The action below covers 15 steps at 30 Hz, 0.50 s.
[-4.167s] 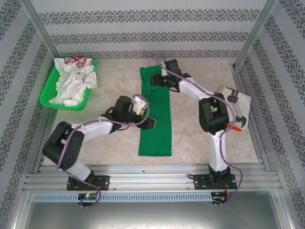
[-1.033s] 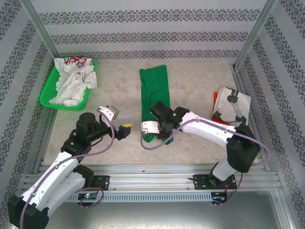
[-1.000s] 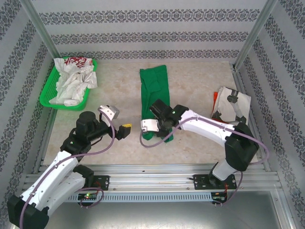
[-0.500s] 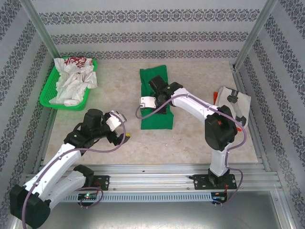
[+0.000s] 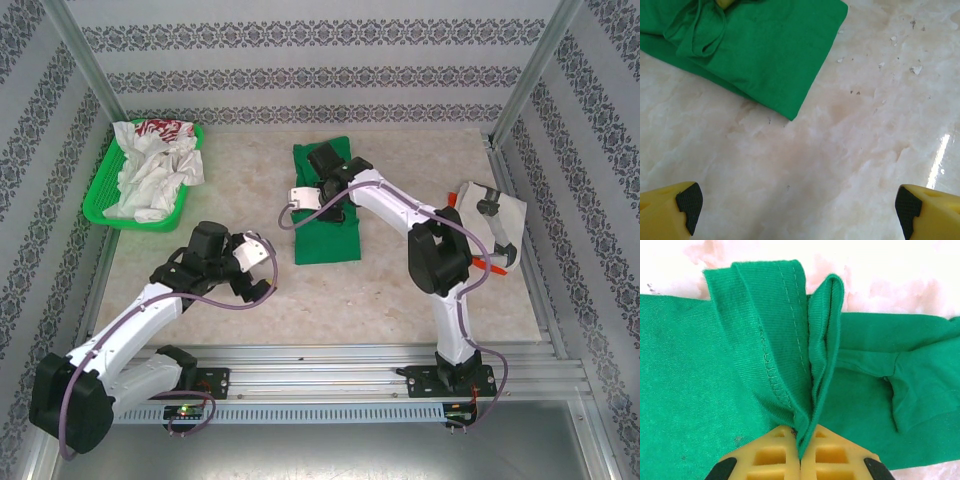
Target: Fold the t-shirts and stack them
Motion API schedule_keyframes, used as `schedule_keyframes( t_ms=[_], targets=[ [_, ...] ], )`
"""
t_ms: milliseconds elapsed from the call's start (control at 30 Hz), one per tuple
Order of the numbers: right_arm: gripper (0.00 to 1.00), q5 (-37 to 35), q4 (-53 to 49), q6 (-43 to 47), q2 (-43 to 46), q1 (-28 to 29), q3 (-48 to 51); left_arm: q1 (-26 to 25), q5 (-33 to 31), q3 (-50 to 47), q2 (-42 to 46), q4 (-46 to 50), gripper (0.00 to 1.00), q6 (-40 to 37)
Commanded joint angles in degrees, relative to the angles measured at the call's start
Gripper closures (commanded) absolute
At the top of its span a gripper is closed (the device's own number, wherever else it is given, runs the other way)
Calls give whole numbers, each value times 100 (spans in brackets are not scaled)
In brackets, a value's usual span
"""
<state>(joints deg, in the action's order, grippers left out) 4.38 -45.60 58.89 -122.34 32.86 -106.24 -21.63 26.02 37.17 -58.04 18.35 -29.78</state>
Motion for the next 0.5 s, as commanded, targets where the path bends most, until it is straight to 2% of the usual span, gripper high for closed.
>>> schedule_keyframes(
  t_ms=[0,467],
  targets=[
    [100,156,-10,25,-225,-69,-241,78,221,98,-20,-398,0,-81],
    [100,144,17,-199,-549,-234,-424,75,254,19,-39,-612,0,64]
  ],
)
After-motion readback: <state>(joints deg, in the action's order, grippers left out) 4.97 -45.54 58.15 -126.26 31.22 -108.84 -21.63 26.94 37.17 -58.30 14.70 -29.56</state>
